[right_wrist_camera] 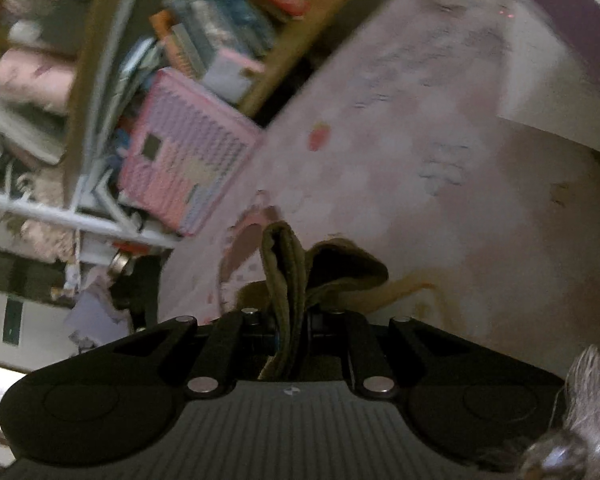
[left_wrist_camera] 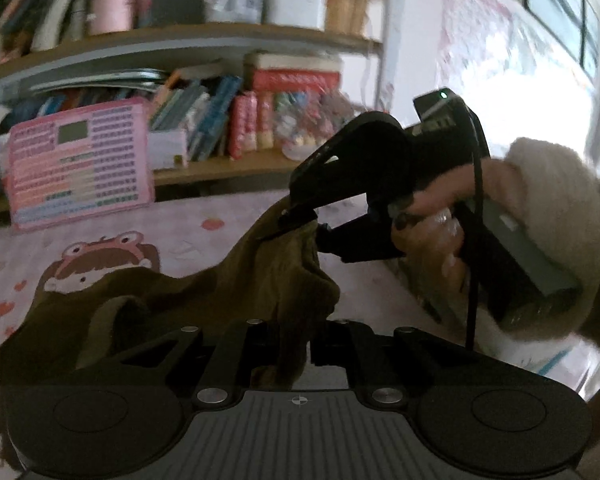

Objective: Fold clothes

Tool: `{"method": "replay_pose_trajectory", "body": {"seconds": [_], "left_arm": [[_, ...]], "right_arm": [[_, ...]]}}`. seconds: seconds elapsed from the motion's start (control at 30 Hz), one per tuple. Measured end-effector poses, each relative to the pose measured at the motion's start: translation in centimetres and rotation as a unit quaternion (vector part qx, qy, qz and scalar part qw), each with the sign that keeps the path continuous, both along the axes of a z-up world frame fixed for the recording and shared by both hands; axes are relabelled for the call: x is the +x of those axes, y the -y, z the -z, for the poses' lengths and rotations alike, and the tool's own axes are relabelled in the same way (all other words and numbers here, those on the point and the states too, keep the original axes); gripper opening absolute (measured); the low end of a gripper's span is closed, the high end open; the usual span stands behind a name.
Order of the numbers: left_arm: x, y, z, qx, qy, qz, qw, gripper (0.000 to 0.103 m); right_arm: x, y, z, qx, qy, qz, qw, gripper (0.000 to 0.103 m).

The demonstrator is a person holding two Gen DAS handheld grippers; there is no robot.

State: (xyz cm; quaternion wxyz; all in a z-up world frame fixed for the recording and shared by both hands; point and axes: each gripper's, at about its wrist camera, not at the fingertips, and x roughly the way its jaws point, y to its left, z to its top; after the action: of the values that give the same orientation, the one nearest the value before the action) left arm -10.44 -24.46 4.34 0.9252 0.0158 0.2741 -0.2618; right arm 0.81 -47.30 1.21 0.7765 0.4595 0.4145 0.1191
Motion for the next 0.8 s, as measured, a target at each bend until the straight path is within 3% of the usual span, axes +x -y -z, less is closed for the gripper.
{"method": "replay_pose_trajectory", "body": {"seconds": [0.23, 0.47, 0.67, 0.77, 0.8], "left_arm": [[-0.1, -6.0, -1.4, -0.072, -0.003, -0.041, 0.9966, 0.009], [1.0, -12.6, -1.9, -0.092, -0.014, -0.05, 0.9945, 0.009], [1.7, -18.1, -1.0, -0.097, -0.041, -0.058, 0.9927, 0.013], [2.0, -20.9, -0.3, -0.091, -0.06, -0.082, 0.9907, 0.021], [2.2, -21.8, -0.1, -0.086, -0.067, -0.093, 0.9897, 0.025]], "right_arm": [[1.0, -6.2, -3.7, -0.031, 0.06, -0.042, 0.997, 0.01], [1.7, -13.1, -5.2, -0.061, 0.079, -0.052, 0.994, 0.01], [2.9, -19.3, -4.9, -0.084, 0.066, -0.061, 0.992, 0.011], [3.6, -22.1, -4.2, -0.101, 0.048, -0.063, 0.992, 0.021], [3.8, -22.9, -4.1, -0.103, 0.044, -0.062, 0.992, 0.029]]}}
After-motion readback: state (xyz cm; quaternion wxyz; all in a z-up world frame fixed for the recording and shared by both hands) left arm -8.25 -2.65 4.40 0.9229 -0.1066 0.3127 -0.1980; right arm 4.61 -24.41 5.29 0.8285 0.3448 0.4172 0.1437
